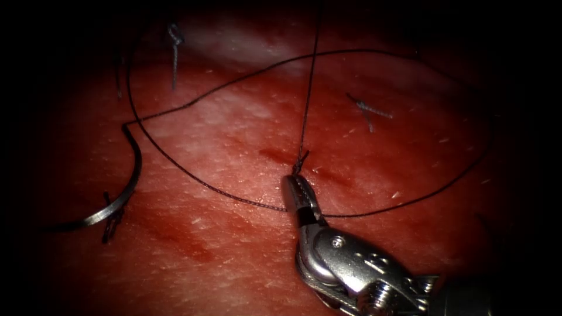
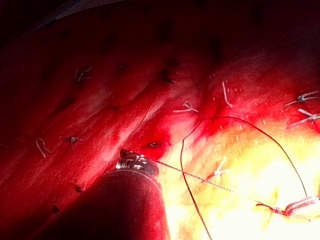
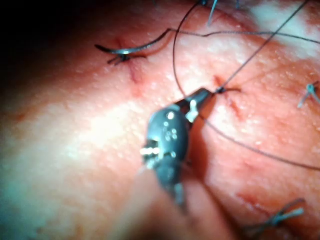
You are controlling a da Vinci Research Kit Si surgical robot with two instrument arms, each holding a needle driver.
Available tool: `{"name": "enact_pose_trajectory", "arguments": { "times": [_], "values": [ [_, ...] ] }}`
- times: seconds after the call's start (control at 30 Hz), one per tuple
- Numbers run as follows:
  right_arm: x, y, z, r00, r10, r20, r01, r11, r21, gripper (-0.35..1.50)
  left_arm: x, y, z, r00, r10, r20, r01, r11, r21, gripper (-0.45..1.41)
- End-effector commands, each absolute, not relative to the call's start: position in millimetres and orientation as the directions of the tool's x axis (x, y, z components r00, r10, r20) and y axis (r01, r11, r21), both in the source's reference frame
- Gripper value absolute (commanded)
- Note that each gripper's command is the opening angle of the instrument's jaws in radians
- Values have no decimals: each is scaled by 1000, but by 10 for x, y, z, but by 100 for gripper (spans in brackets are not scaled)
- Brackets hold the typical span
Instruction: Wound Closure
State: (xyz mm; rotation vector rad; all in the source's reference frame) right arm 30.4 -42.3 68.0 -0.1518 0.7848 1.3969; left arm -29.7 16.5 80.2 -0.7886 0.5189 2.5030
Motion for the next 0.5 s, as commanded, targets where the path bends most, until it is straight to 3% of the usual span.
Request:
{"name": "enact_pose_trajectory", "arguments": {
  "times": [0.03,0.17,0.23,0.3,0.33,0.4,0.5],
  "values": [
    [310,-428,683,-29,820,-571,-915,209,346,-35,-303,170,806,-729,309,-610,-528,-822,214,-45],
    [306,-421,681,6,815,-580,-890,269,369,-35,-304,158,803,-692,311,-652,-529,-832,164,-45],
    [301,-417,678,38,790,-612,-877,320,358,14,-304,153,800,-688,308,-657,-519,-842,148,-45],
    [287,-410,670,62,738,-672,-863,378,336,44,-303,146,790,-686,312,-657,-508,-852,126,-45],
    [287,-410,670,62,738,-672,-863,378,336,44,-303,146,790,-686,312,-657,-508,-852,126,-45],
    [275,-405,659,96,686,-721,-851,433,299,83,-302,142,780,-683,316,-658,-502,-858,108,-45],
    [262,-392,641,176,617,-767,-806,537,247,88,-299,138,759,-673,326,-664,-496,-865,77,-45]
  ]
}}
